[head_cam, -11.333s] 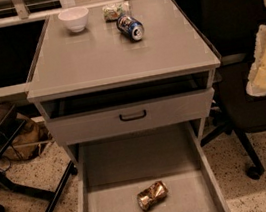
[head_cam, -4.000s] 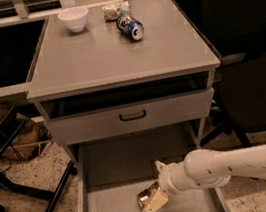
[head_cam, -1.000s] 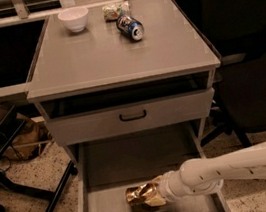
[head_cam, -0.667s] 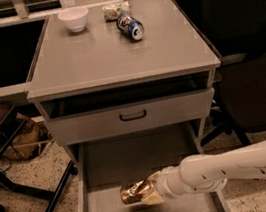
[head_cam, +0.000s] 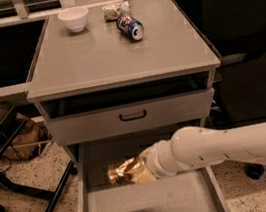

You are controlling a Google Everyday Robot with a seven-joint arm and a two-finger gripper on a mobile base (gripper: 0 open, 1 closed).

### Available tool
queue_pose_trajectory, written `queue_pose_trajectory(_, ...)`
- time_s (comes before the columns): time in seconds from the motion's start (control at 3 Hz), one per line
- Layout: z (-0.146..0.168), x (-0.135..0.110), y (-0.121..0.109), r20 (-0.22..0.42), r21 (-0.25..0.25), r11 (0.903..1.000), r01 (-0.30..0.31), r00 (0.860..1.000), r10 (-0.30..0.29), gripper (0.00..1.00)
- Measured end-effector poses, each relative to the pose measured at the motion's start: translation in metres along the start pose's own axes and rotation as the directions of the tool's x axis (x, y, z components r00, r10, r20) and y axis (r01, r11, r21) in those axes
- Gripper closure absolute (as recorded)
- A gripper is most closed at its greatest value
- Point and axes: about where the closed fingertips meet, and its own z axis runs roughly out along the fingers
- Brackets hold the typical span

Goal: Pick orange can from middle drawer and place on counter

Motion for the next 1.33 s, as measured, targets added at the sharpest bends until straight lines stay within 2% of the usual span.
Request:
queue_pose_trajectory(0.33, -0.023, -0.031, -0.007, 0.02, 0.045, 0.9981, 0.041, 0.999, -0.042, 0.82)
queue_pose_trajectory(0.67, -0.023, -0.031, -0.007, 0.021, 0.046, 0.9981, 0.042, 0.999, -0.043, 0.87)
queue_pose_trajectory(1.0, -0.031, -0.042, -0.008, 0.011, 0.062, 0.9953, 0.074, 0.997, -0.075, 1.0)
queue_pose_trajectory(1.33, -0.06, -0.087, -0.027, 0.006, 0.107, 0.9839, 0.144, 0.989, -0.145, 1.0)
